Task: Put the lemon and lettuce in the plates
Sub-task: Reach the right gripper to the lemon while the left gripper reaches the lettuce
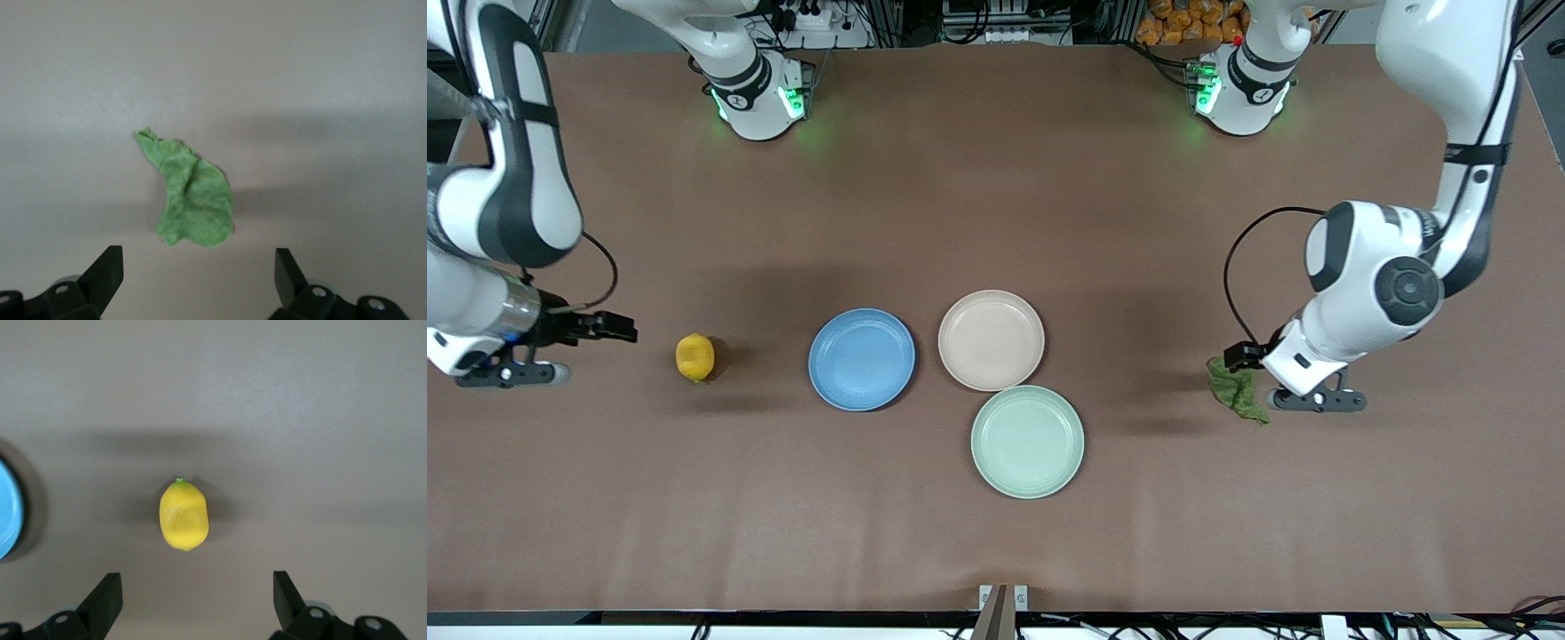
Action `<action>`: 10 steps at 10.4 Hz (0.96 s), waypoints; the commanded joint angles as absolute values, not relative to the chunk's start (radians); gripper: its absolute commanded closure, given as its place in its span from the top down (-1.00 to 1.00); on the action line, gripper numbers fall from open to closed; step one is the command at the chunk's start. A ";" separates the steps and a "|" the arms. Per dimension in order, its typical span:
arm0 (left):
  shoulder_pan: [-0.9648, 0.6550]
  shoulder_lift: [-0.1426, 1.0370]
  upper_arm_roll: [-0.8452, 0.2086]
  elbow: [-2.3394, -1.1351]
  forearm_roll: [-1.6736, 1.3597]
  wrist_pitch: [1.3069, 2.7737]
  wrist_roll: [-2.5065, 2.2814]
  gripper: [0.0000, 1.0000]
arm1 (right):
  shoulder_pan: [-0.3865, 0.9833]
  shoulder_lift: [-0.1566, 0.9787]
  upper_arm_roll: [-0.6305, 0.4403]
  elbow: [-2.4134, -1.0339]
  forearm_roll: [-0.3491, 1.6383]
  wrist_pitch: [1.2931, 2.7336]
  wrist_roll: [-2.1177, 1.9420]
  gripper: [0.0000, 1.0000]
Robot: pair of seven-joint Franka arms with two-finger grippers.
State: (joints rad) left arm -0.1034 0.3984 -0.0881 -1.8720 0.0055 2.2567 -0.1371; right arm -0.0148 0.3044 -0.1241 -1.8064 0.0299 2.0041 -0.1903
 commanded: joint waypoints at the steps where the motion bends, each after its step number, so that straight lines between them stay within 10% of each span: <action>1: -0.106 0.412 -0.091 -1.901 0.032 2.283 -0.140 1.00 | -0.020 0.342 -0.117 -1.810 0.046 2.051 -0.207 1.00; 10: -0.063 0.551 -0.087 -1.833 0.091 2.324 -0.141 1.00 | 0.023 0.344 -0.112 -2.109 0.049 2.463 -0.198 1.00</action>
